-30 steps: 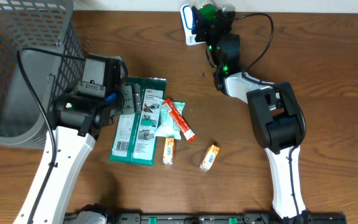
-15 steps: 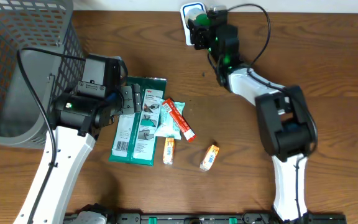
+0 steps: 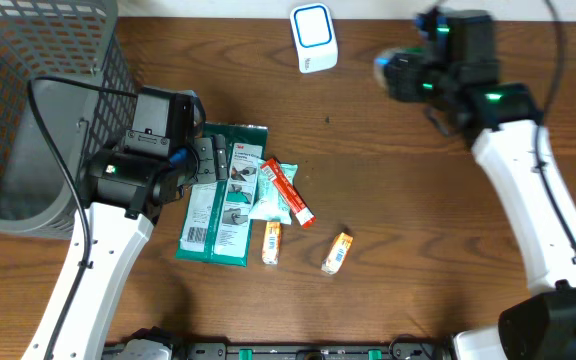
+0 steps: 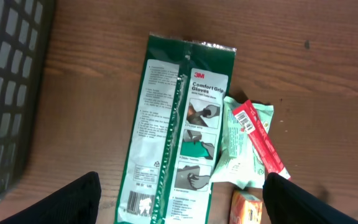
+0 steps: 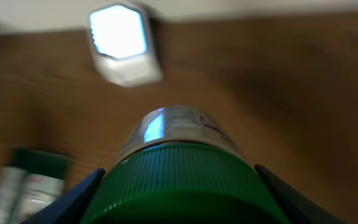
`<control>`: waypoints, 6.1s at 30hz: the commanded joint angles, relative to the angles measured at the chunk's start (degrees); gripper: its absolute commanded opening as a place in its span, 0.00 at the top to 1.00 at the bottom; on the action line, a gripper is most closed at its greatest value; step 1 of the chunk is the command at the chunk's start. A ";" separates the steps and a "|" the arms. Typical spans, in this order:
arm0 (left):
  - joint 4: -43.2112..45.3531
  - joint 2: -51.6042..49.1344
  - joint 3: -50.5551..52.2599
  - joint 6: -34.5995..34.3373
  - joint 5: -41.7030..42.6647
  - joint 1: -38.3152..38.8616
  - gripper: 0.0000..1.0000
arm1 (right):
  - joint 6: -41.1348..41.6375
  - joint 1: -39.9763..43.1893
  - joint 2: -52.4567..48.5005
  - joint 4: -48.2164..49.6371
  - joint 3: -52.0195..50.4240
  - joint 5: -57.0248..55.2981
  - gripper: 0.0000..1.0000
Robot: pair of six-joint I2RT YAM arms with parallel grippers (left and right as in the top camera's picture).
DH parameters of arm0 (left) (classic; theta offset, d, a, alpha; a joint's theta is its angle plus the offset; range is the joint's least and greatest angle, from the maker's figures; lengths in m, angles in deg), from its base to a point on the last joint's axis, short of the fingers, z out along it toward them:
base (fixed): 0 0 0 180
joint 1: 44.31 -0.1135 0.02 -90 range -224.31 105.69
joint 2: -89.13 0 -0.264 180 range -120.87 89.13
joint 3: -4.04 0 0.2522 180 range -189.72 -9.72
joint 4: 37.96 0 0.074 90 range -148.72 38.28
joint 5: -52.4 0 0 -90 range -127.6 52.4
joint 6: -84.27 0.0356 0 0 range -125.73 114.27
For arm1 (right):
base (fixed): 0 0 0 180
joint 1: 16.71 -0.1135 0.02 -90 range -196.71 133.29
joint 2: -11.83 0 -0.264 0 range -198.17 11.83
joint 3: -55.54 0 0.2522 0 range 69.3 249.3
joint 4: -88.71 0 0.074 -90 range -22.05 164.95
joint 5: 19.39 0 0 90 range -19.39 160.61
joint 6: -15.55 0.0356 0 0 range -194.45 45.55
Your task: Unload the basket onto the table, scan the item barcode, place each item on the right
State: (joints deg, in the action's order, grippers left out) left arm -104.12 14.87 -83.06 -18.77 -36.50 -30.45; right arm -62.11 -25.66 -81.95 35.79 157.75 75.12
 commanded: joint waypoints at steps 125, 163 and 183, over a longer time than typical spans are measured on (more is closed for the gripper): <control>-0.09 -0.22 -0.72 0.79 -0.70 -0.31 0.16 | 33.53 -26.10 -12.02 -25.00 -15.93 9.03 0.18; -0.09 -0.22 -0.72 0.79 -0.70 -0.31 0.16 | 34.47 -27.85 -12.02 -23.19 -18.84 3.74 0.72; -0.09 -0.22 -0.72 0.79 -0.70 -0.31 0.16 | 30.36 -25.49 -11.96 -21.86 -17.33 2.12 0.94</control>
State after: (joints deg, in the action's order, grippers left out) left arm -104.17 14.87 -83.06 -18.77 -36.50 -30.45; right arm -29.30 -52.50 -94.28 13.76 139.30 78.42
